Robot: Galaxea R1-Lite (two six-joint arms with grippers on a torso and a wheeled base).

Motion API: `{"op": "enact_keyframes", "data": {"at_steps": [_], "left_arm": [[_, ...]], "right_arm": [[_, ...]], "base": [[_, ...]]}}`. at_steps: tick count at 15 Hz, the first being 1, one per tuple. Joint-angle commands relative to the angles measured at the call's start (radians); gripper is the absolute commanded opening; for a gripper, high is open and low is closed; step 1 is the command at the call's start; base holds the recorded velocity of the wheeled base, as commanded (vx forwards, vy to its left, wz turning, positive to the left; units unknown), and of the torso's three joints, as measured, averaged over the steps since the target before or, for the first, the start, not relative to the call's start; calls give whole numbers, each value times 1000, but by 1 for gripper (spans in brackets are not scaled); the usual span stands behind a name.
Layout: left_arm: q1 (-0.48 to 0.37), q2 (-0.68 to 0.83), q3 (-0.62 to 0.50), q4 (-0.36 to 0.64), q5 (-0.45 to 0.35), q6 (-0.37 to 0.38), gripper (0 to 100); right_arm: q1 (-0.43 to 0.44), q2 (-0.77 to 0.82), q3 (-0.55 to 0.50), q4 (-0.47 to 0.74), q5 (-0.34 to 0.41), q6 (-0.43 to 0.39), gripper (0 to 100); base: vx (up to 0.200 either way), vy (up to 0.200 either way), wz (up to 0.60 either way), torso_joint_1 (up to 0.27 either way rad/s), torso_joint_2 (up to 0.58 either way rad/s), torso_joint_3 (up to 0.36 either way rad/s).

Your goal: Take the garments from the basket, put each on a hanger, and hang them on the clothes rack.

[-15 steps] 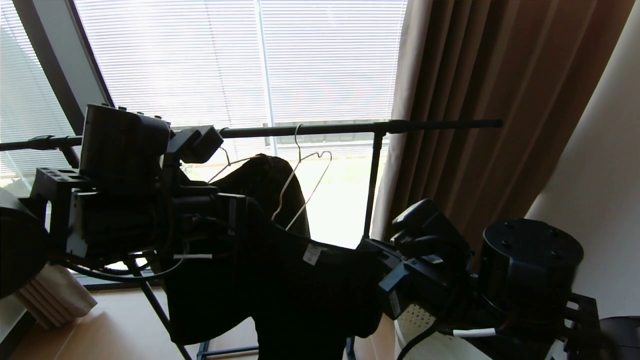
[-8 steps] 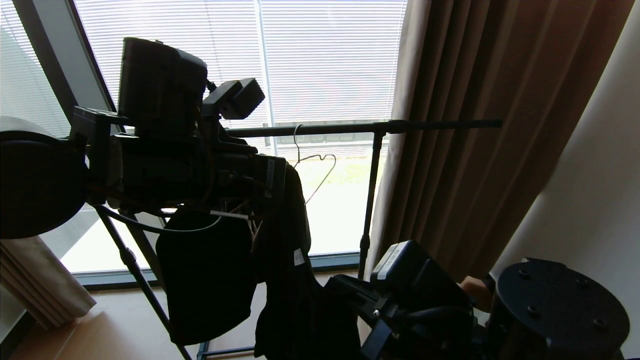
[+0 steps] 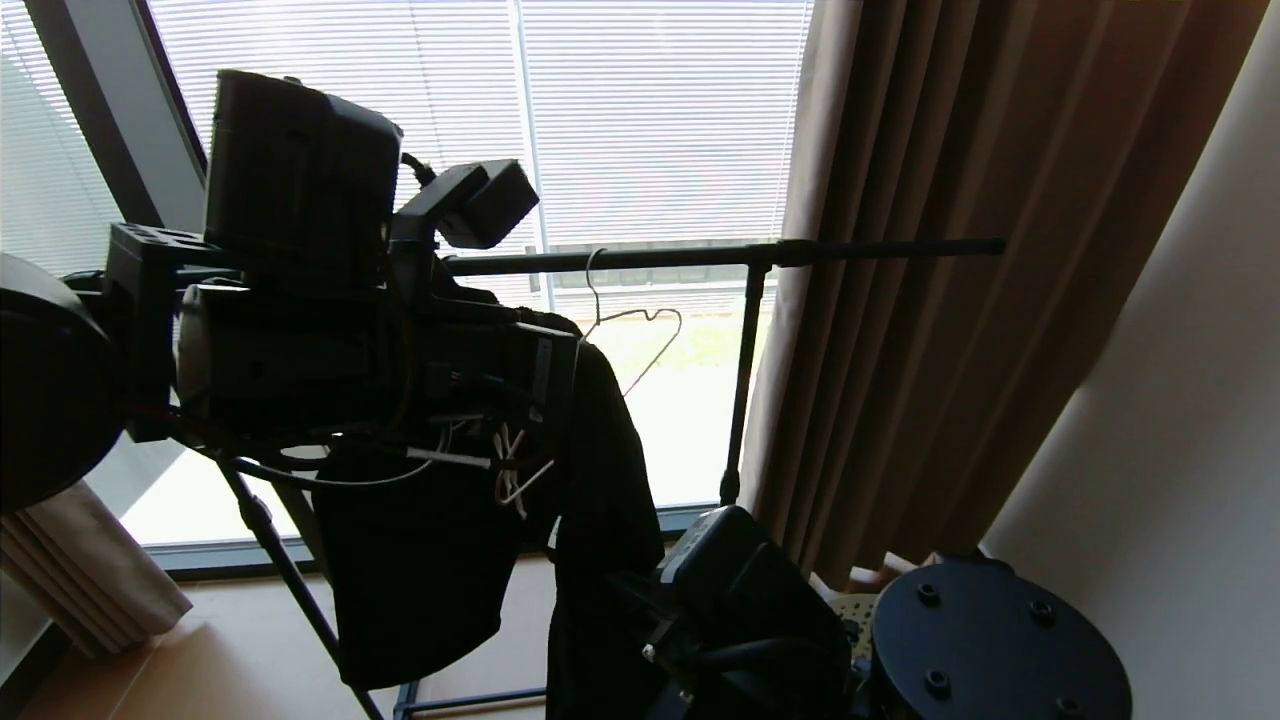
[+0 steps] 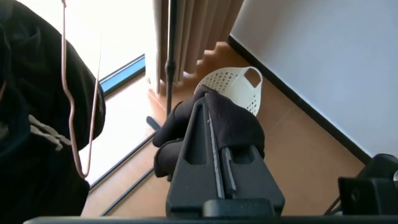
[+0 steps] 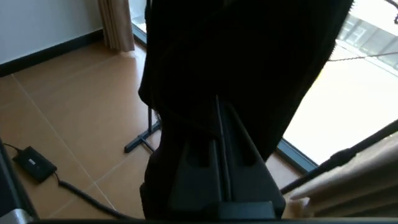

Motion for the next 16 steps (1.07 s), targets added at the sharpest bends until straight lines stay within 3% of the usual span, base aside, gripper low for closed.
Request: {"op": "enact_keyframes", "data": {"at_steps": [1, 4, 7, 10, 12, 14, 16], "left_arm": [[32, -89, 60, 4, 1, 0, 0], [45, -161, 178, 4, 3, 15, 0], [38, -190, 275, 4, 4, 22, 0], [-27, -187, 347, 4, 3, 18, 0], [-127, -173, 354, 4, 3, -3, 0], [-199, -127, 354, 4, 3, -37, 0], [-216, -112, 353, 2, 3, -47, 0]], "right_arm": [[-59, -88, 111, -2, -47, 6, 0], [-195, -118, 124, -2, -65, 19, 0], [-301, -32, -14, 7, -62, 34, 0], [-314, 103, -283, 94, -62, 34, 0], [-301, 198, -447, 139, -62, 34, 0], [-261, 253, -527, 156, -60, 35, 0], [-246, 261, -544, 154, -59, 37, 0]], "base": [[0, 0, 0, 0, 0, 0], [0, 0, 0, 0, 0, 0], [0, 0, 0, 0, 0, 0], [0, 0, 0, 0, 0, 0], [0, 0, 0, 0, 0, 0], [0, 0, 0, 0, 0, 0], [0, 0, 0, 0, 0, 0]]}}
